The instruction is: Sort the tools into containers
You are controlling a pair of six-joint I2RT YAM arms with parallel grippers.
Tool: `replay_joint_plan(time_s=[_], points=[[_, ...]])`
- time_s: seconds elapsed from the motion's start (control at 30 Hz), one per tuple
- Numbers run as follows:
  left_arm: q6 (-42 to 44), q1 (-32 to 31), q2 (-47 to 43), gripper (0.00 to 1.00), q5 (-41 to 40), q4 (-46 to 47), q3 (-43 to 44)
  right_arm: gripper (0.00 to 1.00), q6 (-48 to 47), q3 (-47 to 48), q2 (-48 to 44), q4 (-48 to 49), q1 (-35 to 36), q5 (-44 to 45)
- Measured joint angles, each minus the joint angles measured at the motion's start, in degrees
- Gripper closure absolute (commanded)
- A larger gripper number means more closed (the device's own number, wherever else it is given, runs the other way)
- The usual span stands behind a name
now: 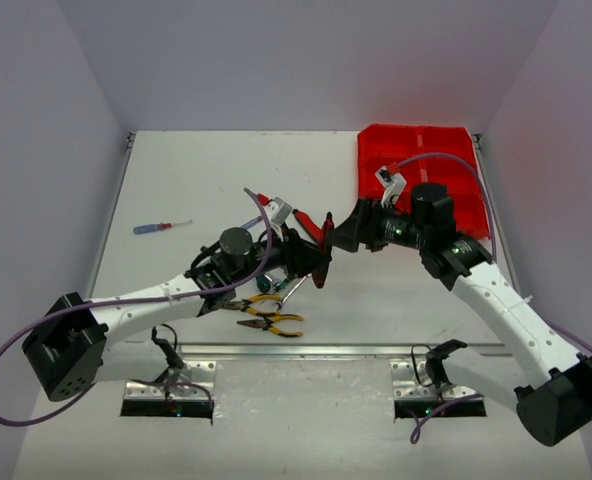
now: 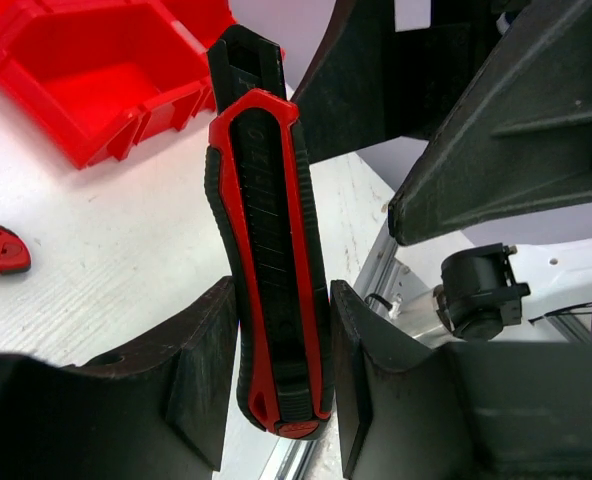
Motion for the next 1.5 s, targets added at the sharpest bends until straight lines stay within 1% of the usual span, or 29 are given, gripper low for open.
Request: replay_joint_plan(time_s=[0.03,0.1,0.23,0.27,0.33,0.37,0.43,0.5,0.6,0.67,0.7,0.73,0.77,0.8,0.83,0.9,0.93,0.97,1.03,1.07,1.2,1.27,1.37,1.5], points=[[0.0,0.0,0.59,1.0,0.15,-0.07,0.08,0.25,0.03,-0.02,0.12,0.08,0.07,0.19],[0.0,-0.09,1.55,1.0,0.32,-0.16,0.19,0.34,-0.01,-0.02,0.38,0.46,0.23,0.72],[0.32,-1.36,2.54,1.0,0.25,-0.57,0.91,0.62,-0.31,-0.02,1.69,1.19,0.82,2.15],[0.54,-1.88,2.58,0.99,0.23,-0.65,1.2,0.66,-0.29,-0.02,2.31,1.28,1.11,2.53],[1.01,-2.81,2.58,0.98,-0.08,-0.81,1.84,0.68,-0.18,-0.02,3.7,1.44,1.62,3.35],[1.2,-3.05,2.58,0.97,-0.48,-1.05,2.05,0.73,-0.21,-0.03,4.24,1.69,1.81,3.48],[1.59,-3.1,2.62,0.96,-1.1,-1.48,2.09,0.84,-0.1,-0.11,4.71,2.21,2.12,4.0],[2.52,-3.1,2.64,0.96,-1.97,-1.76,2.19,1.0,0.47,-0.39,4.75,2.66,2.12,4.3],[3.23,-3.13,2.76,0.94,-2.95,-2.37,2.66,1.0,0.83,-0.57,4.88,3.48,2.06,4.46],[3.71,-3.18,3.12,0.84,-4.09,-3.76,3.68,1.0,0.82,-0.59,4.99,4.11,2.06,4.86],[3.95,-3.23,3.64,0.76,-4.87,-5.42,4.99,1.0,0.77,-0.59,5.03,4.34,2.03,5.34],[4.13,-3.38,4.4,0.64,-5.98,-7.49,6.71,1.0,0.67,-0.59,5.03,4.61,1.96,6.08],[4.33,-3.54,5.17,0.49,-7.14,-9.49,8.44,1.0,0.64,-0.59,5.03,4.91,1.79,7.15],[4.51,-3.68,5.81,0.29,-8.38,-11.31,10.0,1.0,0.58,-0.58,5.03,5.09,1.68,8.07],[4.66,-3.8,6.31,0.19,-9.71,-12.94,11.36,1.0,0.49,-0.55,5.03,5.14,1.66,8.81],[5.02,-3.83,6.68,0.05,-13.12,-16.3,13.58,1.0,0.18,-0.38,5.03,4.66,1.79,10.47],[4.87,-3.81,6.63,0.02,-15.12,-17.83,14.39,1.0,-0.03,-0.18,5.03,4.14,1.83,11.16],[4.6,-3.8,6.35,0.0,-17.35,-19.69,15.02,1.0,-0.39,0.24,5.13,3.59,1.77,11.76],[3.42,-3.74,5.31,0.0,-22.06,-24.1,16.0,1.0,-1.2,1.51,5.67,2.63,1.34,13.03],[2.24,-3.76,4.21,0.0,-25.77,-27.63,16.54,1.0,-1.65,2.44,6.16,2.2,0.83,13.28],[-4.01,-3.74,-3.21,0.0,-39.04,-41.57,16.84,1.0,-3.12,5.57,7.81,1.98,-3.35,14.82],[-6.75,-3.68,-7.41,0.0,-43.83,-46.43,16.78,1.0,-3.56,6.72,8.69,1.99,-5.75,15.5],[-10.88,-3.69,-13.31,0.0,-48.46,-53.59,16.96,1.0,-4.99,10.29,11.97,0.36,-10.53,17.61],[-13.47,-3.67,-19.89,0.0,-51.03,-64.86,19.68,1.0,-7.38,20.9,22.39,-0.46,-16.73,24.52]])
